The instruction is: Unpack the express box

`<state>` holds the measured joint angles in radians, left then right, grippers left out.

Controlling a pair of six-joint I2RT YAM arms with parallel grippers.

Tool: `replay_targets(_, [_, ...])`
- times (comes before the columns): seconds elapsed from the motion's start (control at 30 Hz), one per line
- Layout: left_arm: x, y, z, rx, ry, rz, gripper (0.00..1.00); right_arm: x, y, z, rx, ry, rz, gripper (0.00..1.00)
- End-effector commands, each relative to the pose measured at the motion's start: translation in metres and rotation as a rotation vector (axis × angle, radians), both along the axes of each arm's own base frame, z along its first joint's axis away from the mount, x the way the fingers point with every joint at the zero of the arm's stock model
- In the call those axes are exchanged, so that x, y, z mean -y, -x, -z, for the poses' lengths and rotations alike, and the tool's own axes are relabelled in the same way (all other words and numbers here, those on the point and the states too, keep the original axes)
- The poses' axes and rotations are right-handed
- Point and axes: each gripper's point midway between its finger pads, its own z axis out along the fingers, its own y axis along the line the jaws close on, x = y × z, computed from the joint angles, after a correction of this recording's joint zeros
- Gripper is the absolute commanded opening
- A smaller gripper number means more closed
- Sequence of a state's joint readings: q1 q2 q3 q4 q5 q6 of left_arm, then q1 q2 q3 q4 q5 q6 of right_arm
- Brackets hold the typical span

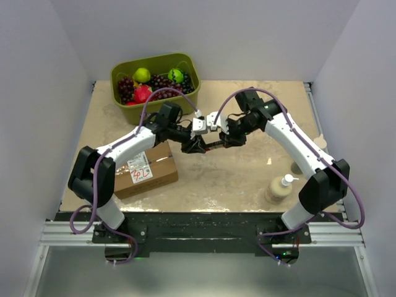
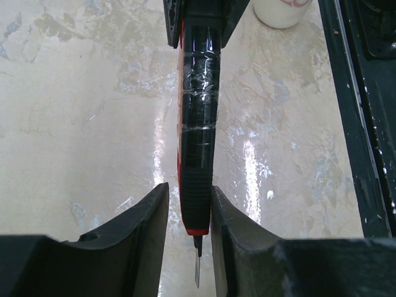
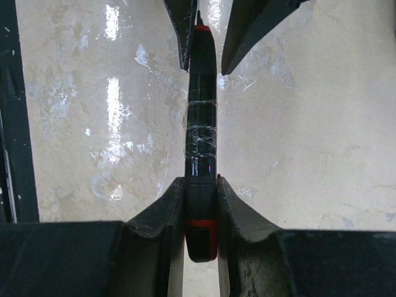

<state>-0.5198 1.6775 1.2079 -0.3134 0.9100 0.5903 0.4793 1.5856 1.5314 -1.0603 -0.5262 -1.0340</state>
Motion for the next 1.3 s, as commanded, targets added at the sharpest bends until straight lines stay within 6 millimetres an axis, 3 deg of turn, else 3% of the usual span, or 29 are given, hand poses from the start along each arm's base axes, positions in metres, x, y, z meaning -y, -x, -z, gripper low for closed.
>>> replay_targets(0.0, [0.005, -0.008, -0.012, 0.037, 0.046, -0.025, 0.34, -0.007, 0.011, -0.012, -0.094, -0.043, 0.02, 0.0])
replay_targets(0.17, [0.007, -0.005, -0.01, 0.022, 0.056, -0.005, 0.23, -0.012, 0.011, -0.016, -0.109, -0.073, 0.046, 0.0])
replay_targets(0.2, [0.007, -0.005, -0.01, 0.018, 0.057, -0.005, 0.12, -0.012, 0.009, -0.017, -0.112, -0.076, 0.053, 0.0])
replay_targets(0.27, [0.008, -0.003, -0.012, 0.012, 0.071, 0.002, 0.0, -0.013, 0.009, -0.017, -0.126, -0.088, 0.08, 0.0])
replay_targets(0.33, [0.007, 0.001, -0.013, -0.008, 0.082, 0.0, 0.0, -0.015, 0.003, -0.022, -0.121, -0.119, 0.115, 0.0])
replay_targets(0.37, [0.007, 0.003, -0.014, -0.013, 0.089, 0.005, 0.0, -0.013, -0.002, -0.025, -0.147, -0.148, 0.183, 0.12])
replay_targets(0.4, [0.005, 0.006, -0.011, -0.035, 0.088, -0.001, 0.0, -0.014, -0.011, -0.034, -0.117, -0.2, 0.221, 0.3])
replay_targets(0.43, [0.004, 0.008, -0.013, -0.036, 0.094, -0.004, 0.0, -0.013, -0.015, -0.04, -0.127, -0.238, 0.254, 0.65])
replay_targets(0.47, [0.004, 0.009, -0.016, -0.041, 0.104, 0.0, 0.0, -0.009, -0.017, -0.05, -0.182, -0.318, 0.304, 0.86])
replay_targets(0.5, [0.001, 0.01, -0.014, -0.054, 0.104, -0.008, 0.0, -0.008, -0.016, -0.054, -0.192, -0.359, 0.316, 0.99])
replay_targets(0.57, [-0.001, 0.012, -0.017, -0.062, 0.108, -0.009, 0.0, -0.009, -0.024, -0.064, -0.207, -0.423, 0.353, 0.99])
replay_targets(0.6, [-0.003, 0.011, -0.018, -0.068, 0.109, -0.016, 0.0, -0.013, -0.017, -0.067, -0.242, -0.438, 0.329, 0.99])
replay_targets(0.73, [-0.009, 0.003, -0.028, -0.118, 0.145, -0.062, 0.0, -0.02, -0.01, -0.056, -0.345, -0.438, 0.27, 0.94])
replay_targets(0.8, [-0.01, -0.003, -0.042, -0.152, 0.202, -0.086, 0.0, -0.02, -0.008, -0.053, -0.38, -0.443, 0.249, 0.88])
replay_targets(0.87, [-0.004, -0.006, -0.056, -0.166, 0.258, -0.072, 0.0, -0.014, -0.014, -0.043, -0.433, -0.448, 0.288, 0.84])
replay_targets(0.93, [0.001, -0.009, -0.062, -0.175, 0.292, -0.059, 0.0, -0.009, -0.038, -0.054, -0.487, -0.552, 0.394, 0.83])
replay_targets(1.0, [0.002, -0.01, -0.067, -0.252, 0.315, -0.068, 0.0, -0.009, -0.052, -0.066, -0.503, -0.633, 0.393, 0.82])
replay_targets(1.13, [0.005, -0.017, -0.083, -0.269, 0.385, -0.041, 0.0, -0.011, -0.053, -0.08, -0.523, -0.672, 0.346, 0.8])
replay_targets(1.27, [0.009, -0.021, -0.088, -0.326, 0.419, -0.049, 0.0, -0.016, -0.048, -0.073, -0.601, -0.701, 0.327, 0.74])
